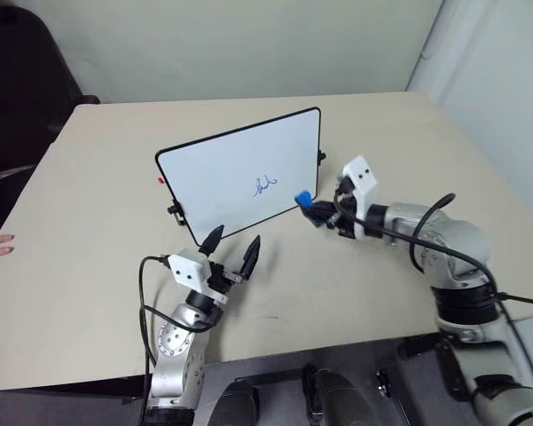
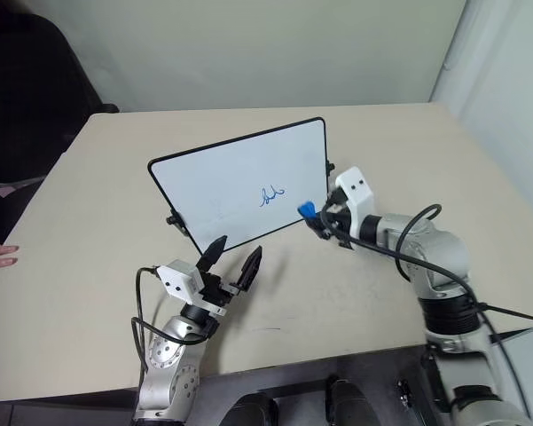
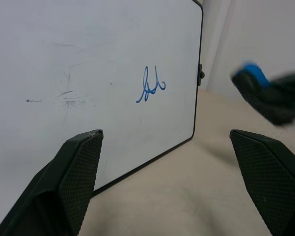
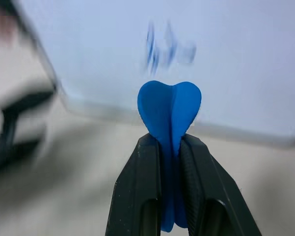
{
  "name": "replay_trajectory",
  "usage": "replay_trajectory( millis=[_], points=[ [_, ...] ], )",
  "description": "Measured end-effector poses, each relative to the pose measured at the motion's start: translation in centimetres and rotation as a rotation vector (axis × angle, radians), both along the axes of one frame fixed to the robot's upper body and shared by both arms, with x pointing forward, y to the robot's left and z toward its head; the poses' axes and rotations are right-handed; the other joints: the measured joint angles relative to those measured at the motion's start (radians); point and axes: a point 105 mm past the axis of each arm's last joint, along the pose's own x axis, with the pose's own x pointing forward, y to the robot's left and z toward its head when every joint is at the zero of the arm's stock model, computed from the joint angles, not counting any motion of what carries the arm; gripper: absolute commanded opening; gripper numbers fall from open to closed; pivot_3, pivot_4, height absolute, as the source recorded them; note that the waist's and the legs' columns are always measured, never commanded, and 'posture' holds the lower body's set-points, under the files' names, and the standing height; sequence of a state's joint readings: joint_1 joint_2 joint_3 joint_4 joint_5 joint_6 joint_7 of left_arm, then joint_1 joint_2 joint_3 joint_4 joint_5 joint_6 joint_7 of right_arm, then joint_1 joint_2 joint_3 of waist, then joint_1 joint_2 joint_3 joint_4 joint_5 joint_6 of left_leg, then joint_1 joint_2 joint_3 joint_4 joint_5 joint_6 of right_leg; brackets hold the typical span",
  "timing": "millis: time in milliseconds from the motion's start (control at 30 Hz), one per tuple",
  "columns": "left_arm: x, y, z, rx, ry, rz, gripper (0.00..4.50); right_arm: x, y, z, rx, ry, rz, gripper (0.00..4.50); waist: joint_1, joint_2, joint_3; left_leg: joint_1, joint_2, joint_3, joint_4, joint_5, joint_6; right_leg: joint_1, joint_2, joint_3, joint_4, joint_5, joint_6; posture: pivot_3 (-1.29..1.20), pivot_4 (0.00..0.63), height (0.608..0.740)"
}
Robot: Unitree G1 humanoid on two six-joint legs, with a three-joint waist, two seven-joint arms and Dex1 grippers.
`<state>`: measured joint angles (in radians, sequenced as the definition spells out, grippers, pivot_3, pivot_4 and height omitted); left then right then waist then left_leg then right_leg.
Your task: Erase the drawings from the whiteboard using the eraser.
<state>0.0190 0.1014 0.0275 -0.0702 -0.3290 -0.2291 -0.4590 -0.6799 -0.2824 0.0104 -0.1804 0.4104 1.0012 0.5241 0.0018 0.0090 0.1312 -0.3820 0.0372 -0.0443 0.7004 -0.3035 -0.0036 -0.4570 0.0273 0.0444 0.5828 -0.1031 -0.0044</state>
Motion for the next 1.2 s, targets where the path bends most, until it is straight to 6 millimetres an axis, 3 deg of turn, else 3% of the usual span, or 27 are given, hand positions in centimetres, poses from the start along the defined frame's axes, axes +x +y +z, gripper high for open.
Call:
replay_trajectory(
  millis=[133, 367, 933, 1200],
  points=[
    [0.1, 0.1, 0.0, 0.007, 0.004, -0.004, 4.50, 1.4, 1.5, 0.3, 0.097, -0.035, -0.104, 0.25, 0.000, 0.000, 0.000, -0.001, 0.000, 0.000, 0.000, 0.000, 0.000, -0.002, 0.000, 0.003, 0.000, 0.002, 0.000, 0.00, 0.150, 0.740],
    [0.3, 0.5, 0.4, 0.021, -0.002, -0.013, 4.50, 3.9, 3.5, -0.7, 0.107, -0.079, -0.263, 0.25, -0.002, 0.000, 0.000, -0.003, 0.000, 0.002, -0.001, -0.002, 0.000, -0.006, 0.000, 0.007, 0.000, 0.004, 0.001, 0.00, 0.150, 0.740],
    [0.0, 0.9, 0.1, 0.019, 0.016, 0.000, 4.50, 4.5, 7.0, -1.6, -0.029, -0.151, -0.226, 0.25, -0.020, 0.000, 0.000, -0.005, 0.001, 0.006, 0.000, -0.003, 0.001, -0.010, -0.001, 0.008, 0.001, 0.007, -0.003, 0.00, 0.150, 0.740],
    [-0.3, 0.9, 0.2, 0.019, 0.014, 0.017, 4.50, 4.3, 9.8, -2.1, -0.081, -0.175, -0.138, 0.25, -0.046, 0.000, 0.000, -0.002, 0.001, 0.004, -0.001, -0.003, 0.001, -0.011, 0.003, 0.010, 0.001, 0.007, 0.001, 0.00, 0.150, 0.740]
  ],
)
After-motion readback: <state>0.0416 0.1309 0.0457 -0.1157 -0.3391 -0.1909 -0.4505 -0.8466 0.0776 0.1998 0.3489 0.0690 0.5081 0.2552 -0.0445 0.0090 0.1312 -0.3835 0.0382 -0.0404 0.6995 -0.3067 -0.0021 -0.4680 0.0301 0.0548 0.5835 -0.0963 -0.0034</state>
